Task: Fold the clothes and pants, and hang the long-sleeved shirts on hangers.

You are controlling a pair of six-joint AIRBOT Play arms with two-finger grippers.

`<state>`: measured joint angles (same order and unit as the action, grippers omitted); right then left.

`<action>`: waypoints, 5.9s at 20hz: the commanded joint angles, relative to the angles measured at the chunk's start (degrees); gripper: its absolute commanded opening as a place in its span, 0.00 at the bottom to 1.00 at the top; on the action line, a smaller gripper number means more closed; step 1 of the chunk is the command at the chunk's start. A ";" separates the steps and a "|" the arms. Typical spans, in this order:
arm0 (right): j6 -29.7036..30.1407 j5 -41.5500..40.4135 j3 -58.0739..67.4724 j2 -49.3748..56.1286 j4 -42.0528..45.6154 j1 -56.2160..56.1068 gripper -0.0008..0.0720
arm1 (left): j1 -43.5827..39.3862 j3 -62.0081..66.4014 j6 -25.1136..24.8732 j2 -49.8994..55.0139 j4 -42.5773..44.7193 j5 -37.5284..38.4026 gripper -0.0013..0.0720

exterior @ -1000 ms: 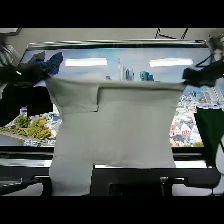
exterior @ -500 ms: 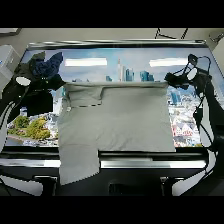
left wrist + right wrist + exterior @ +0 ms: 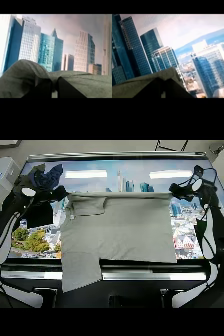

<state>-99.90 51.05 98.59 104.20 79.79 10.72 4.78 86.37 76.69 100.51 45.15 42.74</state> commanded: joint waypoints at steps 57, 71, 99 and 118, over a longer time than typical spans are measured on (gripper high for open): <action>12.92 42.32 -36.94 -22.71 -0.94 16.15 0.80 | 7.41 -58.14 -10.73 -32.11 12.74 30.86 0.06; 17.16 28.96 -48.98 -20.44 -8.76 16.15 0.63 | 7.41 -57.94 -10.62 -32.28 12.63 30.91 0.06; 6.80 23.58 -12.44 -6.95 -12.31 5.77 0.07 | 2.62 -1.90 4.83 -7.82 11.67 24.26 0.05; 13.03 26.69 -12.20 -0.31 -22.12 15.47 0.99 | 4.57 7.39 4.94 -0.24 9.20 36.65 0.80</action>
<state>-90.96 76.58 86.41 102.54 61.25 25.32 9.02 93.14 81.65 102.21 54.41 76.77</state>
